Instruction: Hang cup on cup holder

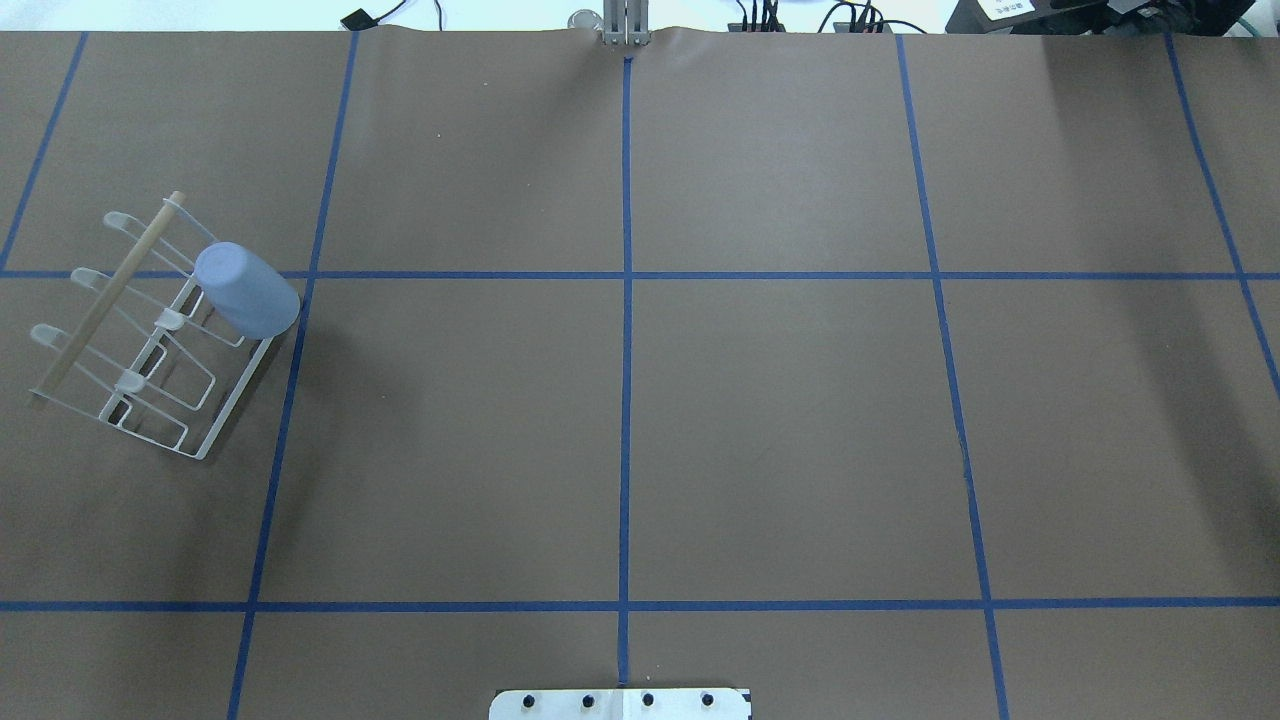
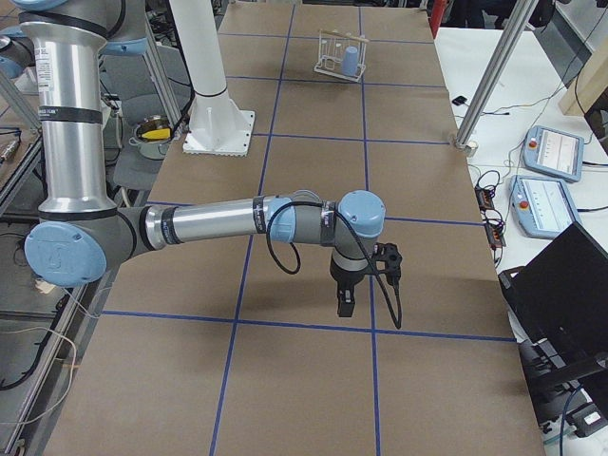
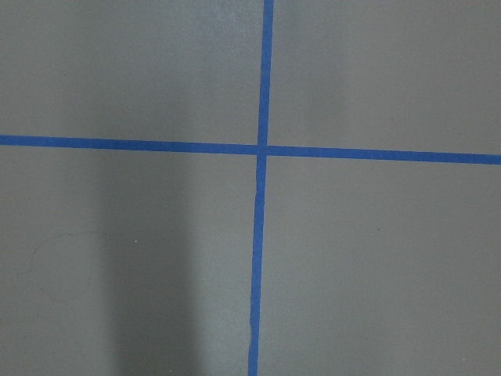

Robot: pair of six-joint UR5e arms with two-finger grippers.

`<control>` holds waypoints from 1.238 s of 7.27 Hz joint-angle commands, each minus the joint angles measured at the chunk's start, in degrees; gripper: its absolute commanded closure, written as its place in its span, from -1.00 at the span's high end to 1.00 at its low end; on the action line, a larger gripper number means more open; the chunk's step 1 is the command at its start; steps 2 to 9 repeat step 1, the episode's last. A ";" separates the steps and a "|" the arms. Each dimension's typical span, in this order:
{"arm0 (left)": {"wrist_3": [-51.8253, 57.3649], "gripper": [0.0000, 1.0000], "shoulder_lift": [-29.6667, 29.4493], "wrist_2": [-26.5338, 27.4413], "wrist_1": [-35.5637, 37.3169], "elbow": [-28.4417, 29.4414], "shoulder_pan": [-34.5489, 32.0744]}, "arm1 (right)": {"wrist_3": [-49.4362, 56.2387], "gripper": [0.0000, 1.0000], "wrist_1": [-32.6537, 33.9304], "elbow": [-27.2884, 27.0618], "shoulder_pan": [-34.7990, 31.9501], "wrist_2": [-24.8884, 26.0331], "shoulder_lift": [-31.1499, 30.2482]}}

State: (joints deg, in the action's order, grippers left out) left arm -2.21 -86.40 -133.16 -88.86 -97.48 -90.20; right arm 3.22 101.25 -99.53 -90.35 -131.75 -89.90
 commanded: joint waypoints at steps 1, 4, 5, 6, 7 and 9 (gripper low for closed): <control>0.02 0.98 0.00 0.00 0.00 0.01 -0.06 | 0.03 1.00 -0.09 -0.22 0.00 -0.09 -0.27; 0.02 0.98 0.00 0.00 0.00 0.01 -0.06 | 0.03 1.00 -0.09 -0.22 0.00 -0.09 -0.27; 0.02 0.98 0.00 0.00 0.00 0.01 -0.06 | 0.03 1.00 -0.09 -0.22 0.00 -0.09 -0.27; 0.02 0.98 0.00 0.00 0.00 0.01 -0.06 | 0.03 1.00 -0.09 -0.22 0.00 -0.09 -0.27; 0.02 0.98 0.00 0.00 0.00 0.01 -0.06 | 0.03 1.00 -0.09 -0.22 0.00 -0.09 -0.27; 0.02 0.98 0.00 0.00 0.00 0.01 -0.06 | 0.03 1.00 -0.09 -0.22 0.00 -0.09 -0.27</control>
